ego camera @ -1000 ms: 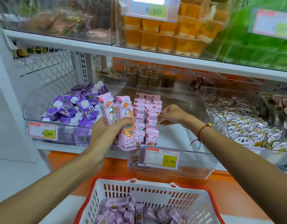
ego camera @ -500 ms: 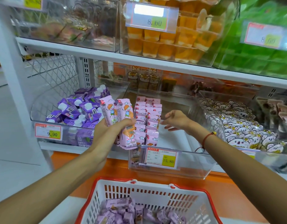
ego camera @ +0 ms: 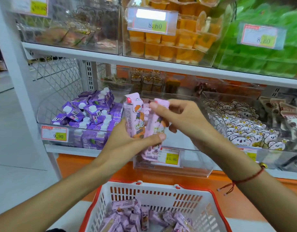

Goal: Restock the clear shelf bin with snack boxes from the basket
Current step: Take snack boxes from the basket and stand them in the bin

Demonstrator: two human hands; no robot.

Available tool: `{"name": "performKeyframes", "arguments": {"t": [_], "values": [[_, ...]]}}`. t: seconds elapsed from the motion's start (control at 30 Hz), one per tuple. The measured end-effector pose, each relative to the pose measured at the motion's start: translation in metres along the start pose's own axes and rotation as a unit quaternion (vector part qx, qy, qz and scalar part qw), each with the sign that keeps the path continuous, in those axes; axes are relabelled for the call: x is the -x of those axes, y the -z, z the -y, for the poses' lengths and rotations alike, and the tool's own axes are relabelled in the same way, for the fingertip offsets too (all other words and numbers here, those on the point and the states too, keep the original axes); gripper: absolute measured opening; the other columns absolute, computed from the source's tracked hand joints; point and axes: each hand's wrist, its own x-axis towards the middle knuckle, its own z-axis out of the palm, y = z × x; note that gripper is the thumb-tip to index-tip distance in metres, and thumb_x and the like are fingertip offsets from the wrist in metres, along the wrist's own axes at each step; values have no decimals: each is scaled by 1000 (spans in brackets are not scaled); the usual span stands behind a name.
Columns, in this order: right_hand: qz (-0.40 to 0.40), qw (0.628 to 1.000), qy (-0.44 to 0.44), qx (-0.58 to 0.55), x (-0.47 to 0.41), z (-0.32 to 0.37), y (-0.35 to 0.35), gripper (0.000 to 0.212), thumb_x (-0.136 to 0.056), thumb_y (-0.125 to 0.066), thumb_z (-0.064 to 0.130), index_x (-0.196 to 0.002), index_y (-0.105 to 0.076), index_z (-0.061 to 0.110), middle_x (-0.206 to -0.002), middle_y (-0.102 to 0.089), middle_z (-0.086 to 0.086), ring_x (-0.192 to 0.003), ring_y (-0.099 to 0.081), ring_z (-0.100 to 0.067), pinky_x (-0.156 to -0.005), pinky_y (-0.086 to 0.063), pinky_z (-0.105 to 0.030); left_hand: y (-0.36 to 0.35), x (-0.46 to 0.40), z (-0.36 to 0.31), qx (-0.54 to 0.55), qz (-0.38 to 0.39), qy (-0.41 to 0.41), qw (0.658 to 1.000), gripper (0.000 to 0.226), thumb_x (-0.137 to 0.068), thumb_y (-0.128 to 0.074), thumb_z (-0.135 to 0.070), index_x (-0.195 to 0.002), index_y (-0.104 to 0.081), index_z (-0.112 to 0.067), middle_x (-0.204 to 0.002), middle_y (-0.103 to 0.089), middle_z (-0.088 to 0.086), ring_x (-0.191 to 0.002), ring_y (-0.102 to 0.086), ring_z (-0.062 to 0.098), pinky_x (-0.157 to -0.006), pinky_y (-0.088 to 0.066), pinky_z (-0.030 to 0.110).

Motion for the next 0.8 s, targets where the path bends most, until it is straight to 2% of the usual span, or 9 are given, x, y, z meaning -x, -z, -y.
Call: {"name": "performKeyframes", "arguments": {"t": [0.07, 0.17, 0.23, 0.3, 0.4, 0.47, 0.57, 0.67, 0.8], "values": [[-20, 999, -14, -44, -2, -4, 7, 26, -80, -70, 34, -81, -69, 8, -52, -56, 10, -44, -46, -3, -42, -36, -14, 0, 0, 0, 1, -6, -14, 1000, 44, -61, -79, -27, -101, -62, -23, -89, -74, -11, -79, -70, 1, -61, -50, 9], [86, 989, -55, -107, 2, -8, 15, 32, -71, -69, 39, -96, -67, 19, -71, -67, 9, -58, -57, -3, -52, -46, -14, 0, 0, 3, 5, -8, -33, 999, 42, -68, -75, -31, -108, -63, -24, -97, -73, -12, -92, -69, 4, -67, -50, 9], [125, 984, -70, -107, 5, -13, 20, 44, -68, -73, 30, -110, -63, 20, -90, -72, 0, -73, -64, -9, -61, -51, -17, -2, -1, 4, -4, -11, -34, 999, 39, -71, -72, -35, -108, -64, -25, -96, -73, -13, -90, -69, 2, -64, -49, 8], [99, 987, -62, -114, 3, -15, 25, 47, -70, -73, 18, -115, -60, 15, -94, -73, -3, -79, -67, -12, -64, -53, -19, -3, -3, 3, -20, -18, -38, 999, 31, -75, -67, -39, -103, -65, -25, -91, -74, -14, -84, -69, 1, -62, -48, 6], [-31, 988, -63, -136, -16, -22, 41, 43, -76, -71, 5, -117, -57, 5, -87, -73, -4, -69, -70, -10, -57, -53, -17, 7, -15, 6, -24, -103, -33, 994, 24, -85, -58, -43, -102, -63, -26, -85, -73, -12, -76, -67, 4, -58, -47, 6], [-94, 990, -85, -64, -35, -35, 55, 45, -77, -72, -2, -117, -53, 2, -87, -69, -7, -63, -68, -7, -52, -53, -17, 19, -24, 12, -27, -168, -26, 985, 19, -88, -58, -39, -102, -62, -27, -88, -72, -14, -84, -66, -1, -65, -48, 10], [-34, 978, -152, 138, -61, -65, 60, 43, -71, -78, -3, -108, -56, 2, -95, -66, -15, -79, -63, -19, -71, -54, -30, 27, -33, 27, -38, -177, 24, 983, 6, -89, -60, -33, -89, -62, -27, -86, -68, -11, -89, -65, 10, -74, -48, 23], [34, 956, -177, 233, -78, -95, 44, 35, -67, -82, 2, -88, -56, 12, -83, -62, -6, -72, -56, -16, -67, -49, -31, 24, -34, 41, -40, -150, 81, 985, 11, -88, -61, -34, -81, -64, -26, -77, -65, -5, -79, -60, 13, -67, -44, 22], [44, 922, -167, 347, -93, -124, 30, 32, -73, -81, 17, -85, -54, 7, -87, -67, -13, -74, -68, -23, -76, -57, -38, 23, -32, 47, -55, -132, 96, 985, 16, -84, -63, -41, -72, -68, -32, -69, -69, -9, -65, -62, 0, -60, -40, 19]]}}
